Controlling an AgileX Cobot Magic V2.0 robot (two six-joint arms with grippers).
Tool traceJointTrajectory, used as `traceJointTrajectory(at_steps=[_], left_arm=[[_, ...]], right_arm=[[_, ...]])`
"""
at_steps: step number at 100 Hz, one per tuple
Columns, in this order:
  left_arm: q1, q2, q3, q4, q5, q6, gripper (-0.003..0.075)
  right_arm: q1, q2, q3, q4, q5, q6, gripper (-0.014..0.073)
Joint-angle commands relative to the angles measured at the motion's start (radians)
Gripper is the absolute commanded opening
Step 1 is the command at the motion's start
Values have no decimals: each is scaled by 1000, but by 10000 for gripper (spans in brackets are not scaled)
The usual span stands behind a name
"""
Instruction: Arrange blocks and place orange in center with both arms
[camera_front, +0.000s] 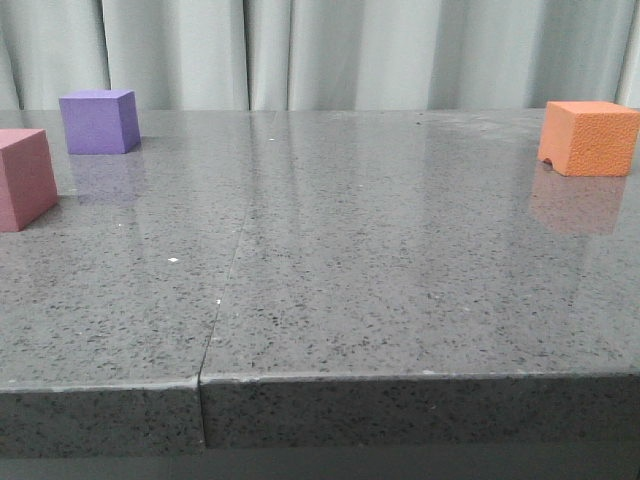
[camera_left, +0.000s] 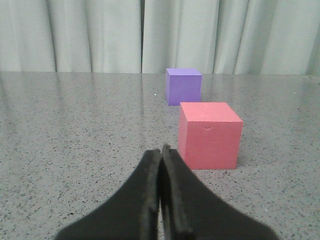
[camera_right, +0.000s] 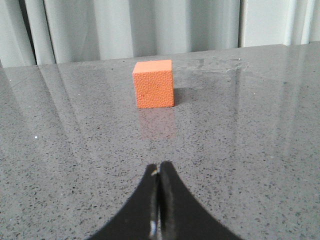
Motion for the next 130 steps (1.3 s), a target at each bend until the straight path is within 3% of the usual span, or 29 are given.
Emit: traceJointTrajectory(at_steps=[1,85,110,130], left_arm=[[-4,-31,42,-1,-82,0,-20],[-4,-31,42,-1,-82,0,-20],[-4,-31,42,-1,-82,0,-20],[-4,-31,42,-1,-82,0,-20]], right_arm=[[-5,-24,-17,-4,-80,-6,-68],[-5,-23,-23,-10,-113,-6,-68],[-4,36,-128,-9,43,-6,-68],[-4,197,-295,-9,241,-6,-68]])
